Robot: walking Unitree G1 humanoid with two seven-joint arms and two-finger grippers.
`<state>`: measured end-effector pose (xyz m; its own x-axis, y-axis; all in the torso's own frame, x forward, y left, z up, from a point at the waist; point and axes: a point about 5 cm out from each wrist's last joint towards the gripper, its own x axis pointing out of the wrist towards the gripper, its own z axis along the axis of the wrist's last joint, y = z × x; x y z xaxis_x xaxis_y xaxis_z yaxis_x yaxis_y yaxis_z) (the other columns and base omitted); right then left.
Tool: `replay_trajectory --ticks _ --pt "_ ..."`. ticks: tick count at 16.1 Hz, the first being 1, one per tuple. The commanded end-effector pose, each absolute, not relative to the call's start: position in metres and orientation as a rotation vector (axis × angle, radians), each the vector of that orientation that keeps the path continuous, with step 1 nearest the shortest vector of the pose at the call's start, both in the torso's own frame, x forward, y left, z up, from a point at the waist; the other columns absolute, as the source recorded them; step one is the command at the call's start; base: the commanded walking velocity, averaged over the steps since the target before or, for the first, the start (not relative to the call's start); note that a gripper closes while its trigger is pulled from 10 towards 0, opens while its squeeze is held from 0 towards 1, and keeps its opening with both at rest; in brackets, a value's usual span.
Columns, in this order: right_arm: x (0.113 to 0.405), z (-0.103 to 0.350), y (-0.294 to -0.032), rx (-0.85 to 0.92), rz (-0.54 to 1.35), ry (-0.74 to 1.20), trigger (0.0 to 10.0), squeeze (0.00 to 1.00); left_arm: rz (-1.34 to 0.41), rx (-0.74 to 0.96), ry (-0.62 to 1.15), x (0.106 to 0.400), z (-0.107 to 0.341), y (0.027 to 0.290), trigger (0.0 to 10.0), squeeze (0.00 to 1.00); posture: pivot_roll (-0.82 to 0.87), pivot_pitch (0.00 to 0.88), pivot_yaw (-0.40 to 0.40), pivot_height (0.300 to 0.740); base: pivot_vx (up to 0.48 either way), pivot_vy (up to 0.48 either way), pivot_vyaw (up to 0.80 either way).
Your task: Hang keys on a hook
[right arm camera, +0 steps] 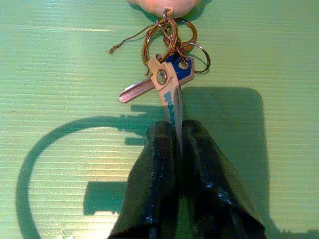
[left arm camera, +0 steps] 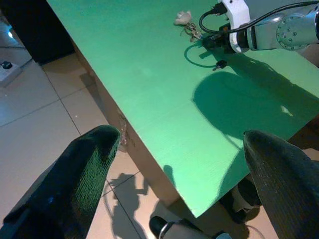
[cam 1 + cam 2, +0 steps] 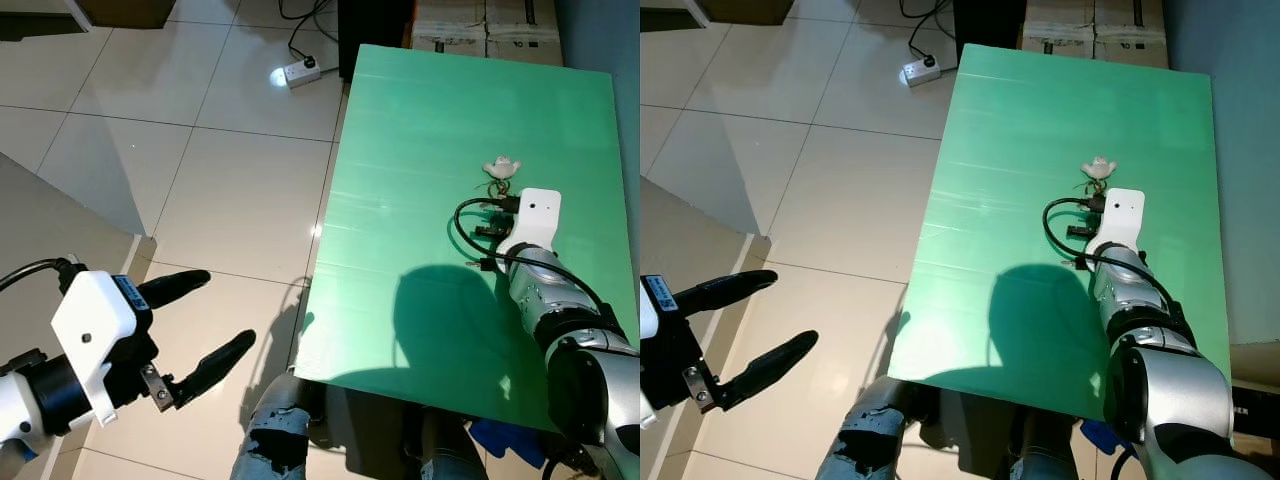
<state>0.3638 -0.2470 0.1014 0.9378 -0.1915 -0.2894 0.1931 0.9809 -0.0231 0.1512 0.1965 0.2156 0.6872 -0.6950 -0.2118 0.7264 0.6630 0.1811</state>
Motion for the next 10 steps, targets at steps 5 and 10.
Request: replay_trajectory --ticks 5,10 --pt "0.360 0.098 -0.251 0.006 -0.194 0.276 0.0 0.00 -0.788 0.254 0.115 0.161 0.205 0.196 10.0 0.00 0.33 0.317 0.086 0.740 0.000 0.000 0.00" --pt "0.367 0.111 -0.244 -0.040 -0.119 0.235 0.0 0.00 -0.853 0.192 0.058 0.196 0.175 0.173 10.0 0.00 0.09 0.203 0.099 0.740 0.000 0.000 0.00"
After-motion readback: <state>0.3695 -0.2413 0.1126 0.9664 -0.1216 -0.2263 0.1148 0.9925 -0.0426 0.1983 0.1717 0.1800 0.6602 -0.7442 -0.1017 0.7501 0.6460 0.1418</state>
